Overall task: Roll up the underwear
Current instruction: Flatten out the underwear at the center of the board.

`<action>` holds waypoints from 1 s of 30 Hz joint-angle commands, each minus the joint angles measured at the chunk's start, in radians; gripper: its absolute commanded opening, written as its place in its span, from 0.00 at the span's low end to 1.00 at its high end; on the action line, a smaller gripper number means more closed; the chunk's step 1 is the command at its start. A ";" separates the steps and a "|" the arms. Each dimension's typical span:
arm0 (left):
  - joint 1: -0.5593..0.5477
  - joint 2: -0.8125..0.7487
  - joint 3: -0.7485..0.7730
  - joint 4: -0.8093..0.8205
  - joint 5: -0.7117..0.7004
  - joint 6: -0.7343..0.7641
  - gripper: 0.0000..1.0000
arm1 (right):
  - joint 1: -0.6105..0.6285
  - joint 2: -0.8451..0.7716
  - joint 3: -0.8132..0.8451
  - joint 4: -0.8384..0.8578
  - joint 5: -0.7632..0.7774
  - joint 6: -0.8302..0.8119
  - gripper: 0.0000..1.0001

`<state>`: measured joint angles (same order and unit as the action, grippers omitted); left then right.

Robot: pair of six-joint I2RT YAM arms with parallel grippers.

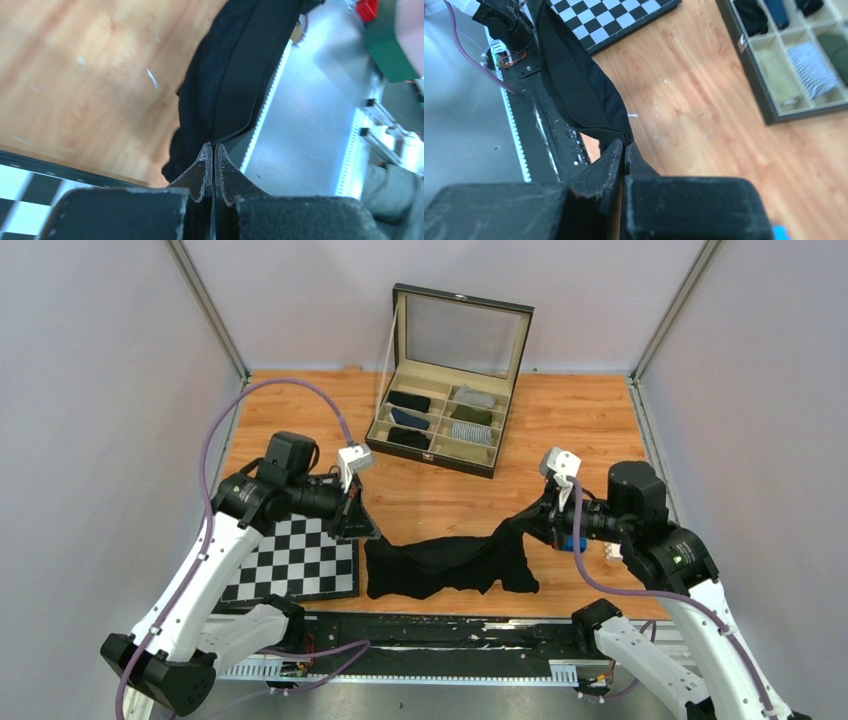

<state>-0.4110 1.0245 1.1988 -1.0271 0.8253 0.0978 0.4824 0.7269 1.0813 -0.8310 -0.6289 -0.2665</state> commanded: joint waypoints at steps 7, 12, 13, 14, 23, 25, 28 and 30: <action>0.038 -0.038 -0.264 0.253 -0.036 -0.263 0.00 | -0.132 -0.040 -0.178 0.115 -0.133 0.273 0.00; 0.040 0.099 -0.301 0.500 -0.206 -0.354 0.00 | -0.143 0.017 -0.244 0.232 0.034 0.337 0.00; 0.040 0.142 -0.308 0.561 -0.217 -0.381 0.00 | -0.149 0.033 -0.261 0.270 0.078 0.348 0.00; 0.040 0.190 -0.306 0.617 -0.233 -0.401 0.00 | -0.157 0.050 -0.275 0.320 0.123 0.356 0.00; 0.053 0.627 -0.031 0.658 -0.569 -0.408 0.40 | -0.296 0.423 -0.292 0.627 0.456 0.424 0.28; 0.058 0.636 0.008 0.636 -0.606 -0.398 0.47 | -0.353 0.481 -0.255 0.651 0.442 0.458 0.46; 0.060 0.599 0.017 0.623 -0.605 -0.395 0.53 | -0.376 0.502 -0.214 0.648 0.339 0.413 0.54; 0.060 0.558 -0.019 0.653 -0.557 -0.405 0.54 | -0.375 0.487 -0.217 0.633 0.220 0.368 0.54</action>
<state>-0.3561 1.6756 1.1778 -0.4057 0.2733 -0.3008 0.1043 1.2526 0.7925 -0.2829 -0.2642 0.1360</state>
